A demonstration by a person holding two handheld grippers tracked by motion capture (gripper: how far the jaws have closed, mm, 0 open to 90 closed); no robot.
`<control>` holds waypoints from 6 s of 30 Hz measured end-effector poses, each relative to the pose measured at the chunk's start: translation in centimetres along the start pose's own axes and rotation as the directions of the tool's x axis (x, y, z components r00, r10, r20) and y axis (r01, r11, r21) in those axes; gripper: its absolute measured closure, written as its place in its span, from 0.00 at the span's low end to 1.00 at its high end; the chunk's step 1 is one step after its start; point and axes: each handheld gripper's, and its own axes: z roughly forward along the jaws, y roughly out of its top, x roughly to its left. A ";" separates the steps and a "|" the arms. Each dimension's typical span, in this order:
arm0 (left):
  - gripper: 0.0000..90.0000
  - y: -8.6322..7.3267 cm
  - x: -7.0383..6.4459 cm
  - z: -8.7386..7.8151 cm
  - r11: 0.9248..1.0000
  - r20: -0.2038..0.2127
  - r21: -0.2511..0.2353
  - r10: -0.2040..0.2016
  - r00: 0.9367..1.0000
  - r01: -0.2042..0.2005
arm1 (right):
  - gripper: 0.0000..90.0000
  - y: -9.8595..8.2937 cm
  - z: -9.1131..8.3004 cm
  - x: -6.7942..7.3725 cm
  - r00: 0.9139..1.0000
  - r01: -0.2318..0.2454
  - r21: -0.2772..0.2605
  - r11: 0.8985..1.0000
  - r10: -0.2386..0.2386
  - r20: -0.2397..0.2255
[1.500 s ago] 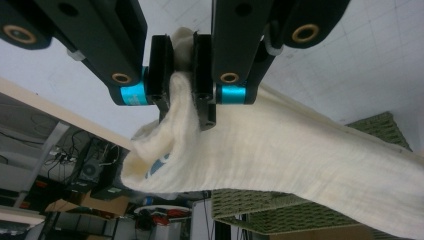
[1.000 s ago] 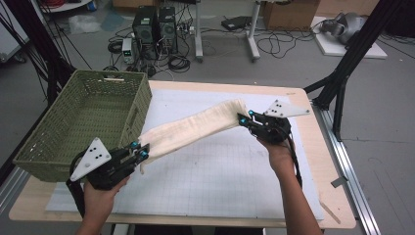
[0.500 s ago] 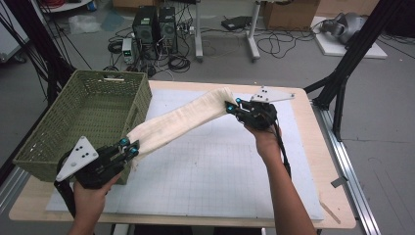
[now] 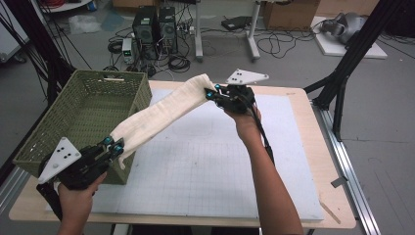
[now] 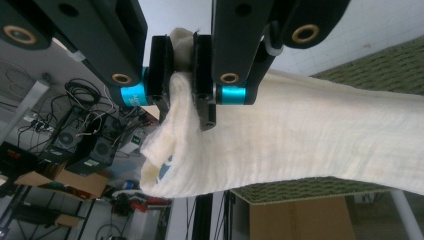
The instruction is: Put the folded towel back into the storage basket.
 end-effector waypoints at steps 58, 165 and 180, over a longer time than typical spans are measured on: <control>0.96 -2.1 6.9 -5.9 0.997 -0.295 0.015 -0.073 0.953 0.081 | 0.93 7.0 21.0 4.8 0.994 0.012 0.037 0.999 -0.008 -0.109; 0.22 -7.8 -7.4 10.4 0.985 0.232 0.170 -0.035 0.972 -0.005 | 0.21 -19.5 -19.6 2.5 0.919 -0.197 0.034 0.980 0.173 0.354; 0.23 -8.8 -7.1 10.8 0.983 0.212 0.184 -0.048 0.976 0.009 | 0.21 -20.8 -20.4 2.8 0.907 -0.206 0.109 0.972 0.148 0.395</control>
